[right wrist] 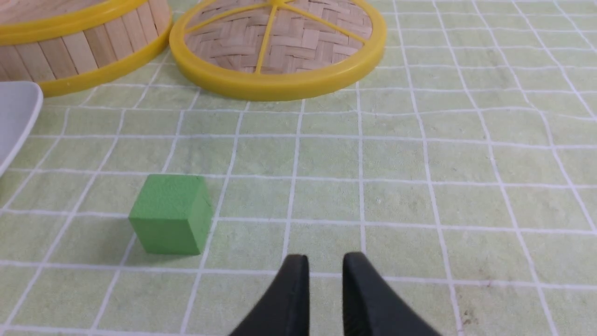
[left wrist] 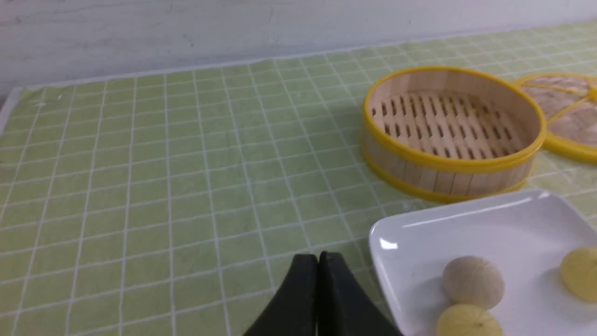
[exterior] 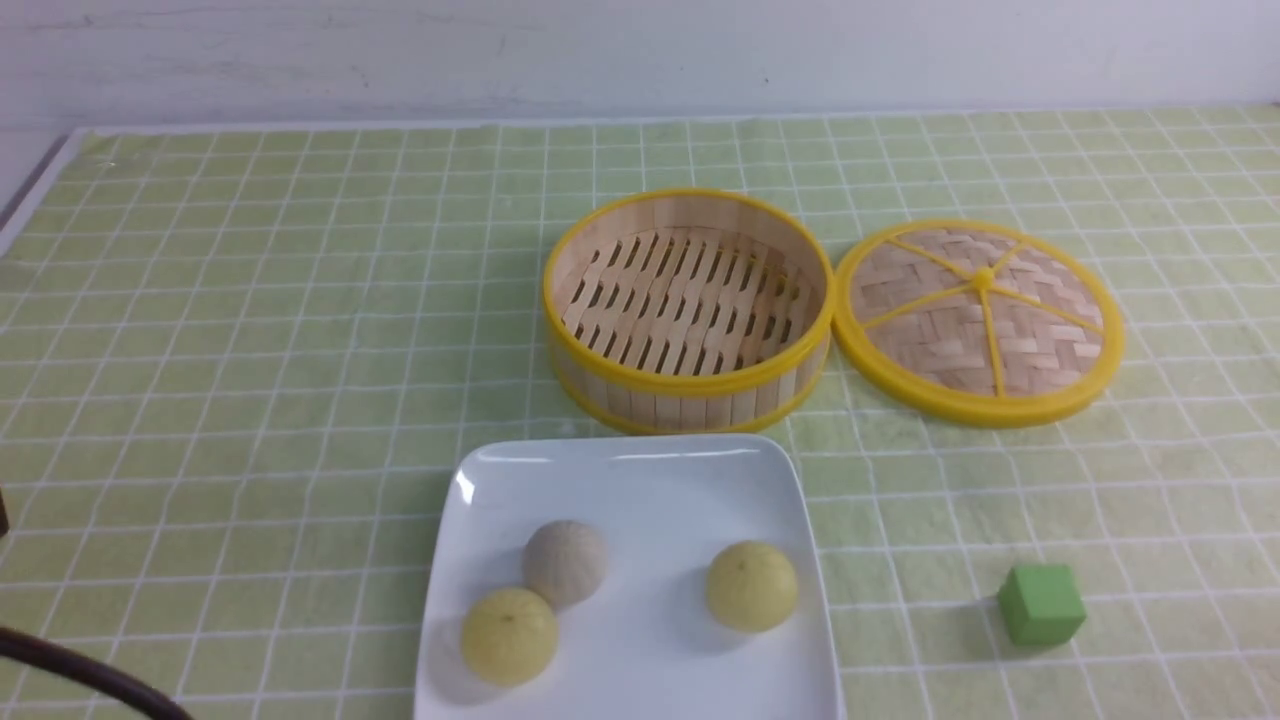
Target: Put the steamed buns into the plate on the green tablecloth.
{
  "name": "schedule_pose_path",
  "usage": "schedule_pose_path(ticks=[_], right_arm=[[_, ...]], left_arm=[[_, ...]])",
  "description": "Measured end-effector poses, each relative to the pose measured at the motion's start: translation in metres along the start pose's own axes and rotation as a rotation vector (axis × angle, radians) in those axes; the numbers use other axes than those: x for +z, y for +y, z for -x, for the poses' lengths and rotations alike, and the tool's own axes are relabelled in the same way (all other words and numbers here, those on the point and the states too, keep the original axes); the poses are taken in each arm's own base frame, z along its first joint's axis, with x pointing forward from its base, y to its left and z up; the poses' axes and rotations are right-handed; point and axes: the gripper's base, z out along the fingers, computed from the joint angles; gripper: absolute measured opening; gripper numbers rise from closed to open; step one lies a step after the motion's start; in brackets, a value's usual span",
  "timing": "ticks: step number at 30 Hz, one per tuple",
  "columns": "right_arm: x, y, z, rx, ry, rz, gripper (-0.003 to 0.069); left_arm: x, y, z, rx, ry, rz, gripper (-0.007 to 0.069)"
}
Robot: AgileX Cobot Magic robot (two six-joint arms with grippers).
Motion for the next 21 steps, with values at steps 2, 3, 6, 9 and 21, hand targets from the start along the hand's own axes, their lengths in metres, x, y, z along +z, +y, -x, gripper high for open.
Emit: schedule_pose_path(ticks=[2, 3, 6, 9, 21], right_arm=[[0.0, 0.0, 0.0, 0.0, 0.0, 0.0, 0.0134], [0.0, 0.0, 0.0, 0.0, 0.0, 0.0, 0.0134], [0.0, 0.0, 0.0, 0.0, 0.0, 0.0, 0.0139], [0.0, 0.0, 0.0, 0.0, 0.0, 0.0, 0.0143], [0.0, 0.0, 0.0, 0.0, 0.0, 0.0, 0.0158]], left_arm=[[0.001, 0.001, -0.004, 0.008, 0.027, 0.019, 0.0023], [0.002, 0.001, -0.005, 0.004, 0.03, 0.02, 0.0023], [0.009, -0.007, -0.014, -0.089, 0.032, -0.054, 0.0027], [0.019, -0.017, -0.028, -0.123, 0.03, -0.133, 0.0031], [0.037, -0.008, -0.117, -0.153, 0.008, 0.073, 0.0036]])
